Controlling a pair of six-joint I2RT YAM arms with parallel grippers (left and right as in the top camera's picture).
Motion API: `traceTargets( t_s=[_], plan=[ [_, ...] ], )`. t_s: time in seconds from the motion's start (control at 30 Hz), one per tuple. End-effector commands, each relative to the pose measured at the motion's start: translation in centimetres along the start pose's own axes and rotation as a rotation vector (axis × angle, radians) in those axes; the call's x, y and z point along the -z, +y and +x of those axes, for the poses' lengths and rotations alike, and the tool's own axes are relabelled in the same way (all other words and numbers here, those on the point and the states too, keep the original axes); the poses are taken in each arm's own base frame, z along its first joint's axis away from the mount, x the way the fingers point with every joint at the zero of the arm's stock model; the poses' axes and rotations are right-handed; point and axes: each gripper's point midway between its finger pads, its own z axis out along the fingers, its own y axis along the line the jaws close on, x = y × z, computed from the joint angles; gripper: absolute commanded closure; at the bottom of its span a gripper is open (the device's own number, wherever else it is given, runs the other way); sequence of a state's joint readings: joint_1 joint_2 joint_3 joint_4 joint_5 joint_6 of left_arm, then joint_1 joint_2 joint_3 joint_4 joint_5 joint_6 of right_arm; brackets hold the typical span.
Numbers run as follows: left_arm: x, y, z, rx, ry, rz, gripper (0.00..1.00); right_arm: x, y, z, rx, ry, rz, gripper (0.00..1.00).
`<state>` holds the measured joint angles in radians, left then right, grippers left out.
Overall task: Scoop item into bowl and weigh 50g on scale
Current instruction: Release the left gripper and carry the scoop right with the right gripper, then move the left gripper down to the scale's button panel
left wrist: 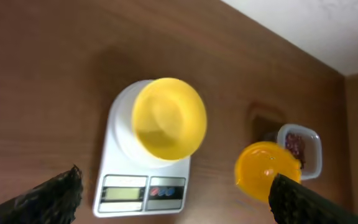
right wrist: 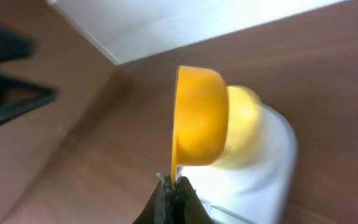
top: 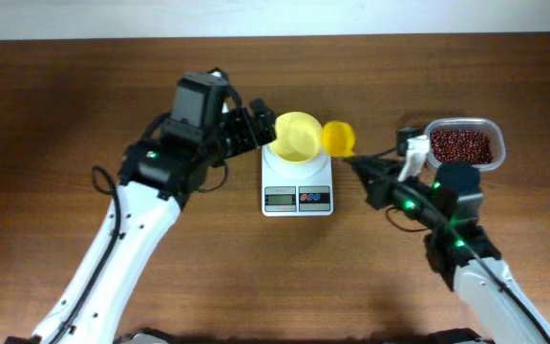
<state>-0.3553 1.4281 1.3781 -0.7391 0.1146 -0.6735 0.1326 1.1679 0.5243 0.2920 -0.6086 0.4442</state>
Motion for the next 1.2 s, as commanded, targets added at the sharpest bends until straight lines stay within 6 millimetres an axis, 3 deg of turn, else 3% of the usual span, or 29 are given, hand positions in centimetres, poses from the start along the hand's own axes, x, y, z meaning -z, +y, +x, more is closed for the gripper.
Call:
traceTargets(
  t_s=[0.0,0.1,0.3,0.33,0.37,0.4,0.5,0.67,0.73,0.83,0.93,1.07,1.17],
  plan=[
    [1.0,1.0,-0.8,-0.010,-0.031,-0.052,0.01,1.9,0.1,-4.2,0.120,-0.044,0.065,0.96],
    [1.2,2.3,-1.2,-0.009,-0.064,-0.121,0.01,3.6,0.8,-5.4,0.149,0.048,0.152,0.96],
    [1.1,2.5,-0.8,-0.009,-0.047,-0.131,0.00,6.9,2.9,-7.0,0.139,0.141,0.247,0.96],
    [1.1,2.5,-0.1,-0.011,-0.017,-0.132,0.13,7.3,3.5,-7.7,0.157,0.114,0.244,0.96],
    [1.1,2.7,0.6,-0.016,0.007,-0.145,0.42,7.8,4.0,-8.5,0.180,0.077,0.252,0.96],
    [1.1,2.8,1.2,-0.020,0.026,-0.153,0.61,8.2,4.3,-9.3,0.201,0.042,0.261,0.96],
    [1.1,2.3,2.8,-0.047,0.071,-0.158,0.98,8.3,5.2,-11.1,0.204,-0.040,0.239,0.96],
    [0.9,-1.0,5.8,-0.170,0.110,-0.109,1.00,7.5,5.2,-12.5,0.174,-0.085,0.220,0.96],
    [0.5,-1.8,6.9,-0.343,0.103,-0.138,1.00,7.1,4.8,-12.5,0.171,-0.080,0.222,0.96],
    [-0.8,-2.4,8.6,-0.454,0.129,-0.169,1.00,6.6,4.3,-12.4,0.165,-0.071,0.225,0.96],
    [-3.3,-2.0,10.5,-0.492,0.186,-0.221,1.00,6.1,3.8,-12.2,0.157,-0.057,0.230,0.96],
    [-8.0,0.4,13.7,-0.507,0.334,-0.302,1.00,6.0,3.0,-12.7,0.161,-0.076,0.266,0.96],
    [-9.5,1.1,14.5,-0.512,0.362,-0.327,1.00,6.3,2.1,-13.3,0.163,-0.102,0.324,0.96]
  ],
)
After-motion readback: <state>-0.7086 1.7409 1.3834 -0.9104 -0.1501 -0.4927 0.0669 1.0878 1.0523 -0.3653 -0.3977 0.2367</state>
